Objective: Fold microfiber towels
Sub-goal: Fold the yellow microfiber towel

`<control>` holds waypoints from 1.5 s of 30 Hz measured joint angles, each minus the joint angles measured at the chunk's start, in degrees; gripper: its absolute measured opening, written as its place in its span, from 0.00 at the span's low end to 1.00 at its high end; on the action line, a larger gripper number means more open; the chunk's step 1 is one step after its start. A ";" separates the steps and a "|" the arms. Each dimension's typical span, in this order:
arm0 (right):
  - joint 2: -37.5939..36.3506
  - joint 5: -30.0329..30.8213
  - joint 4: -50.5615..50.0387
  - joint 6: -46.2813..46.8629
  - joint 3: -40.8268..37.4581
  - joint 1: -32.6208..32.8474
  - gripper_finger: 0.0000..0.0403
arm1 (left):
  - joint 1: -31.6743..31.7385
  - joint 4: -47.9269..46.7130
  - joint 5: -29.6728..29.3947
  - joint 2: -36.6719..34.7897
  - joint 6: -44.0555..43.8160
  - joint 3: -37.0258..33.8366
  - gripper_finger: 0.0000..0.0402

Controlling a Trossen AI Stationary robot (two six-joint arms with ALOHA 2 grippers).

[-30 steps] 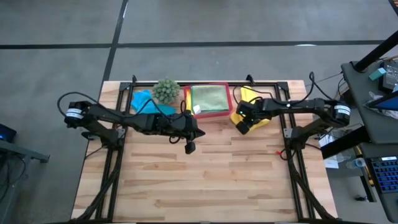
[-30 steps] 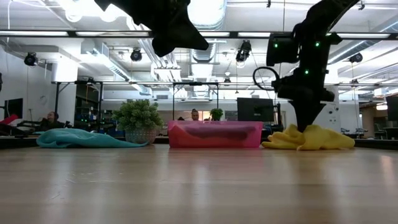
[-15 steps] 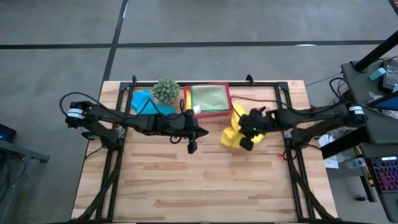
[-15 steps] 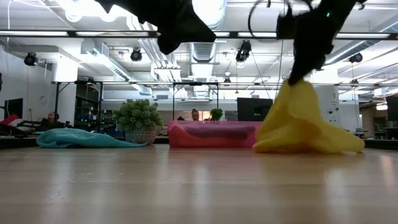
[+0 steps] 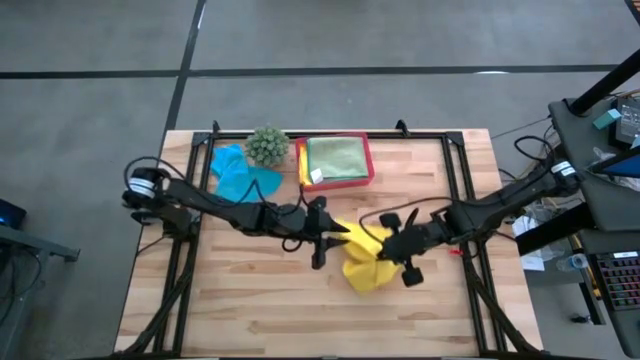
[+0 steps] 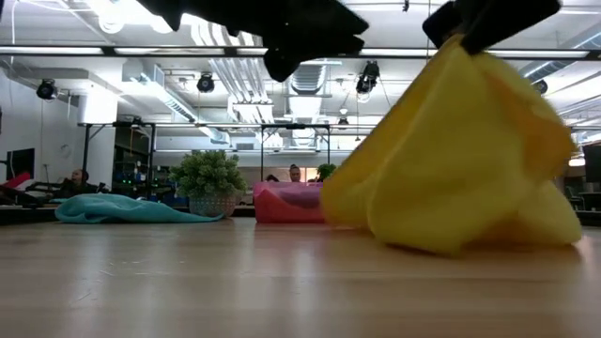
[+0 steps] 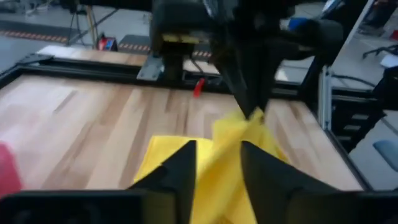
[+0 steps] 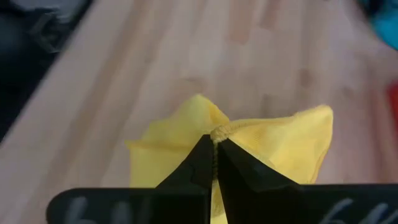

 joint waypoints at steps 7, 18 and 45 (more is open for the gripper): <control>2.08 -0.33 3.02 0.22 0.00 2.03 0.02 | -1.65 3.18 3.10 5.56 1.19 -0.03 0.50; 2.04 -0.29 3.42 0.76 -0.02 2.13 0.02 | -2.10 2.94 2.92 17.34 2.47 -0.27 0.52; -3.31 0.19 -7.92 -2.34 14.44 4.59 0.02 | -7.02 -24.64 -8.90 -10.44 2.81 -0.56 0.00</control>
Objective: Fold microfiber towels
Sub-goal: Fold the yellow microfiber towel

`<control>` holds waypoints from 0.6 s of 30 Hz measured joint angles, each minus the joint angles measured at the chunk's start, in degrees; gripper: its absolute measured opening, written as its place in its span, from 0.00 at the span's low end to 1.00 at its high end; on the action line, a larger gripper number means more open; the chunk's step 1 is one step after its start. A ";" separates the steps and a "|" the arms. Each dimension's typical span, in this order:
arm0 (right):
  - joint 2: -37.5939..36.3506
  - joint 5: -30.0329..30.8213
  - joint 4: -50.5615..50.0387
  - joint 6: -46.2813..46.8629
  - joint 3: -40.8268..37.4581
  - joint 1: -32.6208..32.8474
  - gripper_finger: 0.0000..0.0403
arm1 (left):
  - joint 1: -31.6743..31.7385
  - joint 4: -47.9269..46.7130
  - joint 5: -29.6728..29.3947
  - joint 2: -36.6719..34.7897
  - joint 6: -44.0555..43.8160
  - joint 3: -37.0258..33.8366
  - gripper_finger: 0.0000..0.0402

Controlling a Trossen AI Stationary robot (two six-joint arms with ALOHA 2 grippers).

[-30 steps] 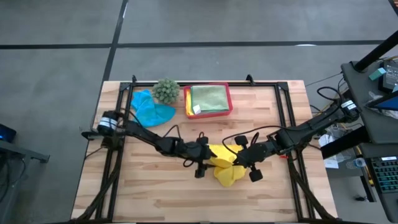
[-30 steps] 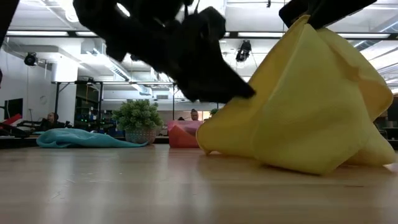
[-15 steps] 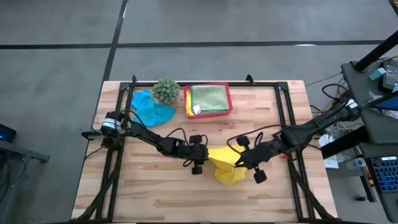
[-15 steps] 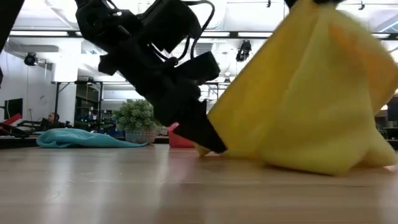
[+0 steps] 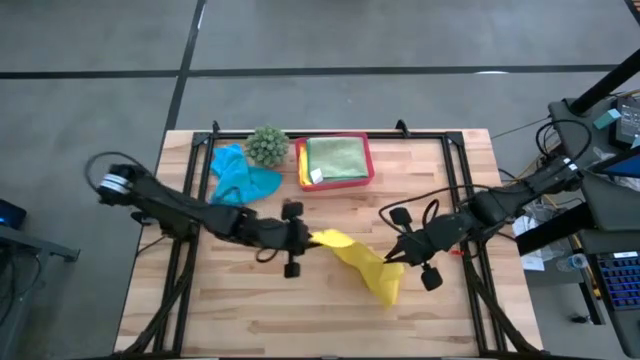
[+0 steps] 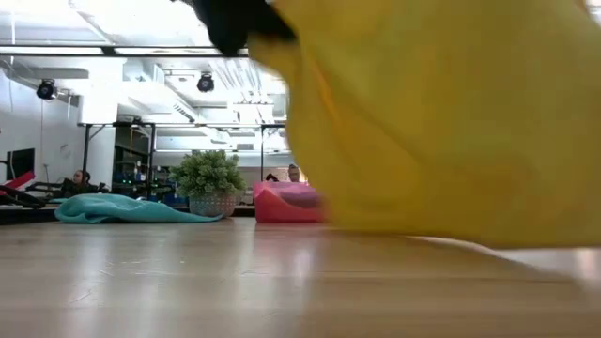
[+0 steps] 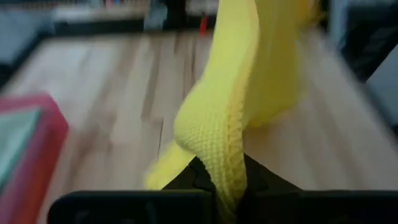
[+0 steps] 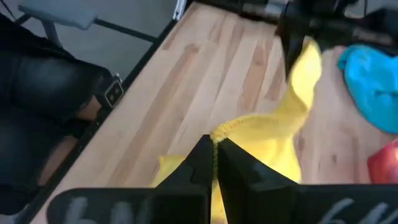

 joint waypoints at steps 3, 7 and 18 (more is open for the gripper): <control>0.00 1.83 -2.64 -0.89 3.62 -0.09 0.02 | -0.78 -0.39 -0.05 -6.05 1.26 0.24 0.00; -0.03 7.96 -5.69 -4.37 6.98 -0.13 0.02 | -1.06 -0.83 -0.15 -12.20 3.92 0.53 0.00; 2.32 16.39 -8.69 -10.91 9.51 -6.23 0.02 | -0.49 -16.00 -3.63 -21.79 8.50 0.57 0.00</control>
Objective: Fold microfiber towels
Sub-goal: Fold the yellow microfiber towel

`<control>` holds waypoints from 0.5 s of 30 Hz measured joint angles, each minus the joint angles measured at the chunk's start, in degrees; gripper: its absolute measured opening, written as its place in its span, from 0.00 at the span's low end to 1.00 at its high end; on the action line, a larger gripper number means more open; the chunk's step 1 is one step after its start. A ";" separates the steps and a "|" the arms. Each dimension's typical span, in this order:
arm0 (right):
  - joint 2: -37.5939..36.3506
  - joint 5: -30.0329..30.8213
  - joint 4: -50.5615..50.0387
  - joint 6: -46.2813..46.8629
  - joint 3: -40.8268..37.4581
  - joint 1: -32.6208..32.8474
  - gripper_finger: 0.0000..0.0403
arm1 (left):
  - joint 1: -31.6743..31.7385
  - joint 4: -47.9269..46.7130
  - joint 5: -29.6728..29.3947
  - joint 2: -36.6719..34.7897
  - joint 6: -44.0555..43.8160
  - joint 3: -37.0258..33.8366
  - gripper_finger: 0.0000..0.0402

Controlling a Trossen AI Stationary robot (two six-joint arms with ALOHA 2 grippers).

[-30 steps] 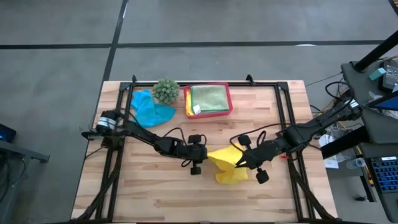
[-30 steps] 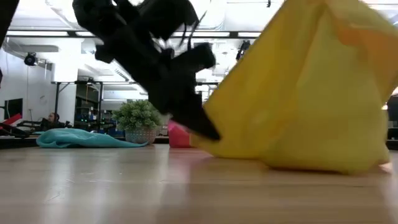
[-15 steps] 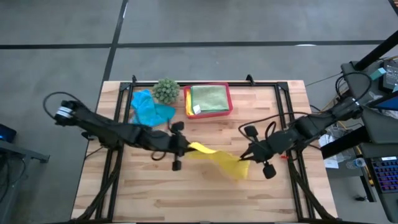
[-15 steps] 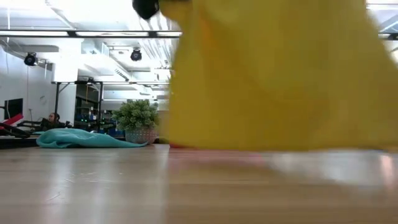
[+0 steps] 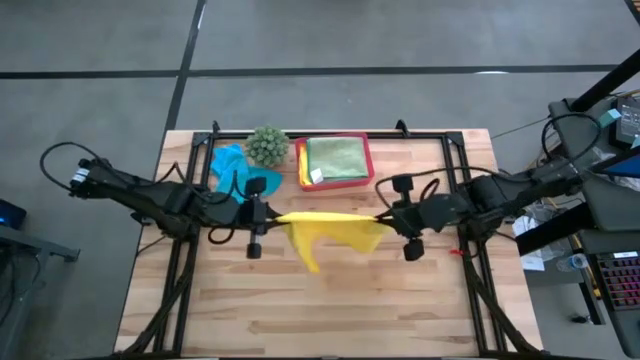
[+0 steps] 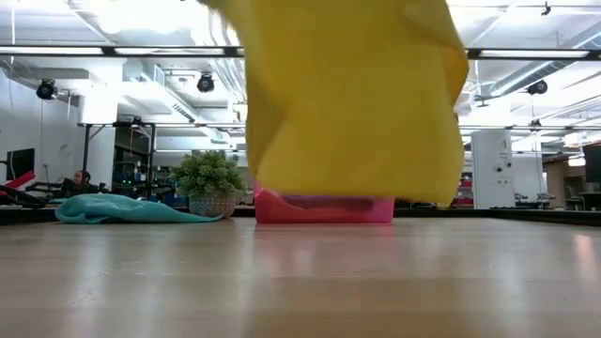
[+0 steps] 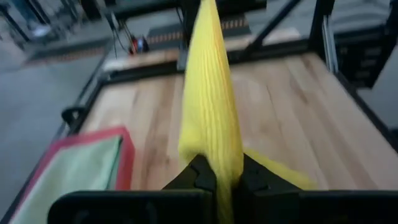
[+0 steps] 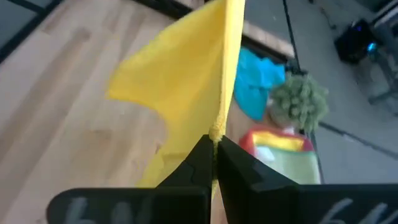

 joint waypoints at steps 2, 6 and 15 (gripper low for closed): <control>1.14 -1.83 -1.51 0.34 -0.17 -0.39 0.02 | -0.31 -2.76 0.64 -0.17 -1.78 0.00 0.00; 3.95 -11.19 -3.33 0.91 -0.34 -0.13 0.02 | -2.08 -4.15 5.79 1.41 -4.40 -0.21 0.00; 13.57 -16.94 -2.48 11.67 -1.65 2.94 0.02 | -9.80 -4.46 10.24 14.11 -13.36 -0.66 0.00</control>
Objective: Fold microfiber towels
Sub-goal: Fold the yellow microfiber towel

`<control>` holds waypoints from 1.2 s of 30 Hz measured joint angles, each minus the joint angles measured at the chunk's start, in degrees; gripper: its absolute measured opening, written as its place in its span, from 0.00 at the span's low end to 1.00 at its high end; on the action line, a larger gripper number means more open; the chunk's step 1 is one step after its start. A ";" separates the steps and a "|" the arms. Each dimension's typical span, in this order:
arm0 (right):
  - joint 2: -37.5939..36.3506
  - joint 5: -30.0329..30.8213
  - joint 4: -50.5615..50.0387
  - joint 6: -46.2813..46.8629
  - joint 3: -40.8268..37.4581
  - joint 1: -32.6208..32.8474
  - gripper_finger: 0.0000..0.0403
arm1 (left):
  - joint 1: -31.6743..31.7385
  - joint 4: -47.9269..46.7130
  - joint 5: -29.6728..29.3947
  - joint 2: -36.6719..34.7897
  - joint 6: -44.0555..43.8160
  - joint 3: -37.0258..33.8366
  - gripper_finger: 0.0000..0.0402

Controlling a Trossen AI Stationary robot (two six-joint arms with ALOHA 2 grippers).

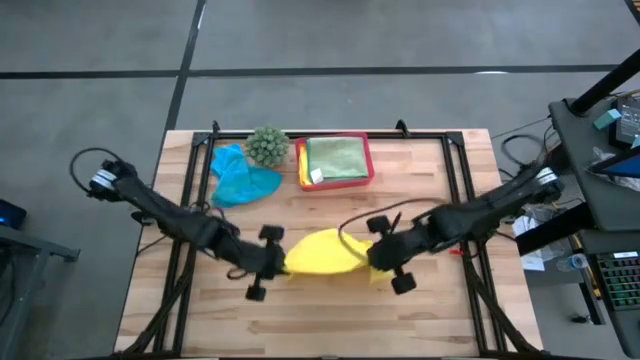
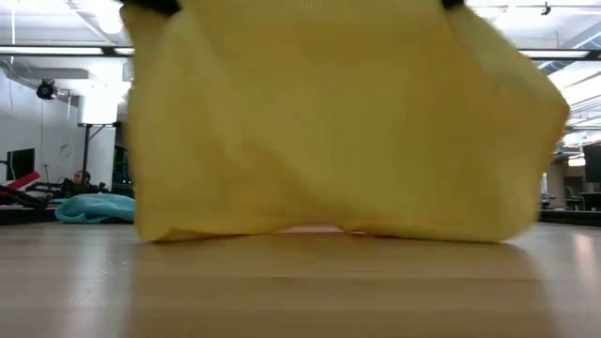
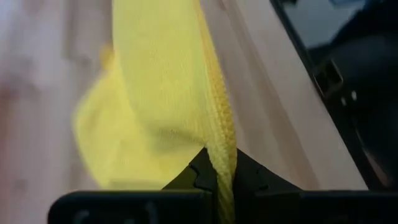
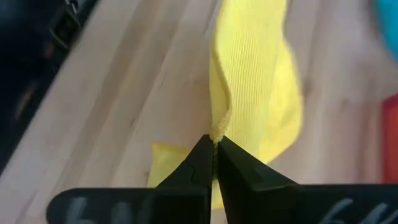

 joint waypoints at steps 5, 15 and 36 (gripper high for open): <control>8.45 -1.49 0.21 2.92 -0.15 2.24 0.02 | -3.34 0.51 2.17 8.08 -7.51 0.48 0.00; 21.01 -20.17 4.67 6.80 -0.17 1.73 0.07 | -5.58 10.30 8.71 19.47 -14.02 0.53 0.00; 14.64 -8.85 0.79 8.35 -3.51 -0.88 0.47 | -4.55 4.54 8.93 14.34 -19.28 -0.09 0.44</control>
